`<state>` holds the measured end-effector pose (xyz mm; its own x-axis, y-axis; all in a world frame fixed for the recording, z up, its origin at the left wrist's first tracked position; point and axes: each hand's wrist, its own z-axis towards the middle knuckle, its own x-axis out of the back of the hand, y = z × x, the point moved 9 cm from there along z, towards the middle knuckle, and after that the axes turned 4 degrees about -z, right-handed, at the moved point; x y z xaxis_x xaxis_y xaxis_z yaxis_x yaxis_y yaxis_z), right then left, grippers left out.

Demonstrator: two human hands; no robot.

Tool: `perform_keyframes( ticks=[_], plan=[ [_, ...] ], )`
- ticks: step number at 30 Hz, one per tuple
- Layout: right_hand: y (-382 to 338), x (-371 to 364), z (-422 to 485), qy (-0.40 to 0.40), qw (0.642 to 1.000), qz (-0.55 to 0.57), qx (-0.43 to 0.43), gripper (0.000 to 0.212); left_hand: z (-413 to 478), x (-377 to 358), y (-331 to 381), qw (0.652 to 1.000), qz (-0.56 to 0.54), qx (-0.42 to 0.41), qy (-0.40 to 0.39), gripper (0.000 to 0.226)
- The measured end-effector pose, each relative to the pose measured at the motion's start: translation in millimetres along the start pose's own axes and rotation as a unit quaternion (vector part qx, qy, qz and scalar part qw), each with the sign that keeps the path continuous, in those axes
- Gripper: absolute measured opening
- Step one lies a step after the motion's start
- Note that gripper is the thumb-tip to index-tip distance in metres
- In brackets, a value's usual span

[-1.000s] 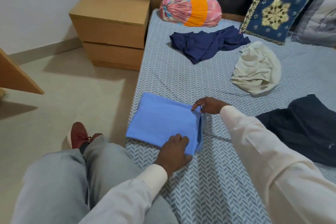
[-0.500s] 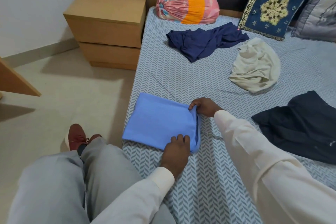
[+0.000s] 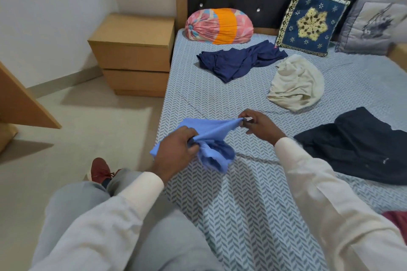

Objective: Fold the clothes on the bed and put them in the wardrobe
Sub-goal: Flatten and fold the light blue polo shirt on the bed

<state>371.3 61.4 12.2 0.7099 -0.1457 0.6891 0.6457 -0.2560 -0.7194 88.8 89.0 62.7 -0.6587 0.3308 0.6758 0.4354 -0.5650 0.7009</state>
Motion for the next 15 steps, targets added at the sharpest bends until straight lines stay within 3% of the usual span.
perform_keyframes(
  ticks=[8, 15],
  plan=[
    [34.5, -53.0, -47.7, -0.004, 0.985, -0.171, 0.008, 0.014, -18.9, -19.8, -5.7, 0.996, 0.049, 0.009, -0.068, 0.011],
    [40.8, -93.7, -90.6, -0.002, 0.979, -0.201, 0.032, 0.029, -24.7, -26.0, -6.4, 0.994, 0.059, -0.013, -0.095, 0.008]
  ],
)
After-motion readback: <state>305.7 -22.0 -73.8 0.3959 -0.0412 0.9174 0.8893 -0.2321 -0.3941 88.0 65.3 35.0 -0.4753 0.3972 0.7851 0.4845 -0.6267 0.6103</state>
